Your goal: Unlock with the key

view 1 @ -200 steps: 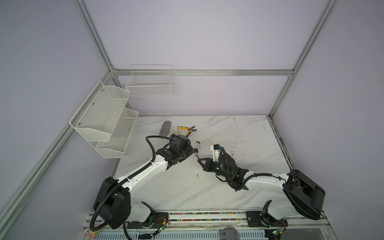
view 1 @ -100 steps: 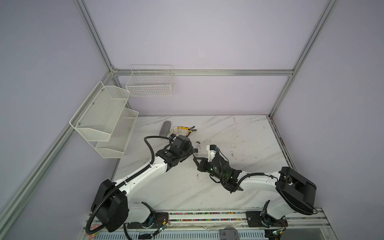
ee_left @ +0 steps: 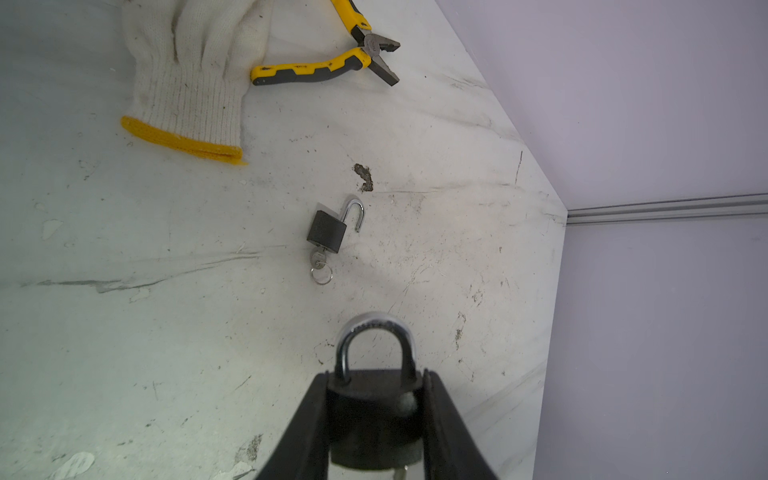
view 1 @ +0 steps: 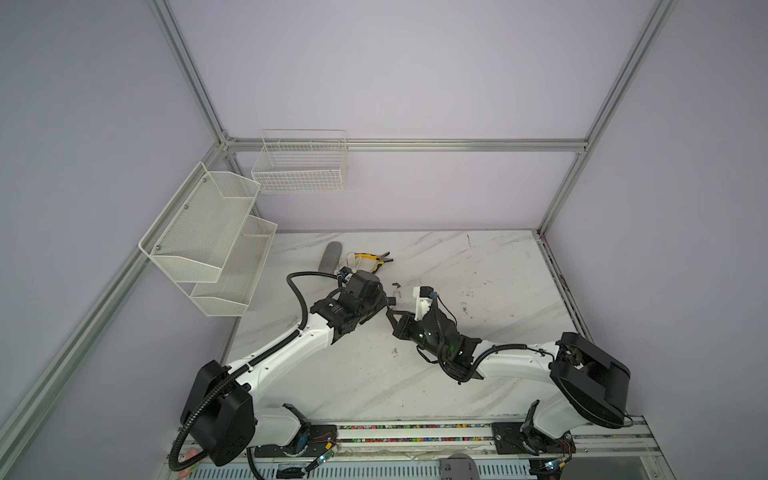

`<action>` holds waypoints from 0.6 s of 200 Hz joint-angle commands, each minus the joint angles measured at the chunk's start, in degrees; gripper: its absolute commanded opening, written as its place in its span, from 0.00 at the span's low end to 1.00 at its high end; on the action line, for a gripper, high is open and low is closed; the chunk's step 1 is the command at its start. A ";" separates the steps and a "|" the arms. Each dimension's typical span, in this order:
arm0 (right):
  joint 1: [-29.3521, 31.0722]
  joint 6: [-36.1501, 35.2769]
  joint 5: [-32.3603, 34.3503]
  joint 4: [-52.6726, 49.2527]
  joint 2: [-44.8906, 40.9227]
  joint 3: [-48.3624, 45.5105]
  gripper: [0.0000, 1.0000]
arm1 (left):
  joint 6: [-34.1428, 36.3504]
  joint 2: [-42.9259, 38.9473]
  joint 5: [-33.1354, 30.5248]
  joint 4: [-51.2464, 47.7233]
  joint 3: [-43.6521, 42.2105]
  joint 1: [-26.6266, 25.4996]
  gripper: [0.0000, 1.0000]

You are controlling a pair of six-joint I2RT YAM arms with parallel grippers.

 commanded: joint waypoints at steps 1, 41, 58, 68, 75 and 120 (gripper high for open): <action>0.36 -0.52 0.54 -0.23 0.96 1.78 0.00 | 0.12 -1.60 -0.67 2.18 2.79 -0.35 0.00; 0.34 -0.62 1.08 -0.83 1.27 1.78 0.00 | 0.56 -1.40 -0.70 2.00 3.00 -0.68 0.00; 0.32 -0.66 1.08 -0.44 1.32 1.67 0.00 | 0.78 -1.30 -0.56 2.00 3.19 -0.71 0.00; 0.38 -0.82 1.09 0.09 1.30 1.61 0.00 | 0.89 -1.14 -0.44 1.98 3.25 -0.73 0.00; 0.36 -1.08 0.97 -0.35 1.25 1.95 0.00 | 1.00 -1.09 -0.49 1.96 3.30 -0.79 0.00; 0.32 -1.77 0.79 -2.38 2.27 3.47 0.00 | 2.88 -0.22 -0.33 0.48 4.77 -1.12 0.00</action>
